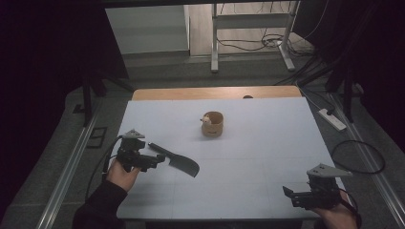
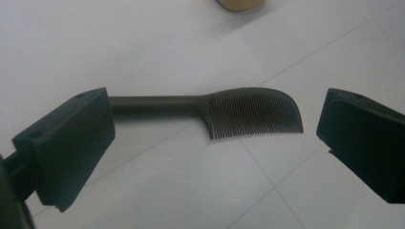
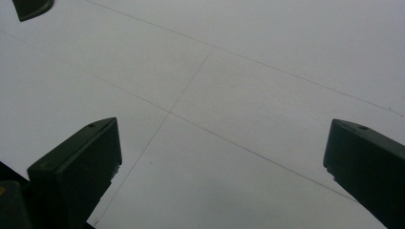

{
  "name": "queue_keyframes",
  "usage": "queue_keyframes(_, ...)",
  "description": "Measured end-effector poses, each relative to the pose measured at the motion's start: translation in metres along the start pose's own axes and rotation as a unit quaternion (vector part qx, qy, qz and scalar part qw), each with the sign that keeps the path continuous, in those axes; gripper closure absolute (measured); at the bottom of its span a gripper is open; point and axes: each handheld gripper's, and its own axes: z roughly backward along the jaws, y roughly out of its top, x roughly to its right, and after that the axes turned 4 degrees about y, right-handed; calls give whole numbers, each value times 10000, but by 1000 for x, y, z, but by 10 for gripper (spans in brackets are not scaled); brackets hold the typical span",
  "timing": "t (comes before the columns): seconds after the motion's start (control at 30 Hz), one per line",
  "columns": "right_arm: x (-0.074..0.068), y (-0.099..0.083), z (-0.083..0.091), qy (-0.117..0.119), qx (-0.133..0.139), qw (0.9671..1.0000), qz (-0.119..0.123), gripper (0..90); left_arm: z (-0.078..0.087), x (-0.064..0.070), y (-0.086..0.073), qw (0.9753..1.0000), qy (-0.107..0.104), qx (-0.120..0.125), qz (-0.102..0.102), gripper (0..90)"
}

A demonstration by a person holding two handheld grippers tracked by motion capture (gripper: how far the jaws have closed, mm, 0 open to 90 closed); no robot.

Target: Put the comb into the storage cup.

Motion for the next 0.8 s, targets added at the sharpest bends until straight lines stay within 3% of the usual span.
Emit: queue_keyframes(0.8, 0, 0, 0, 1, -23, 10000, 24, 0, -26, -8, 28, 9995, 33, -191, -267, 0)
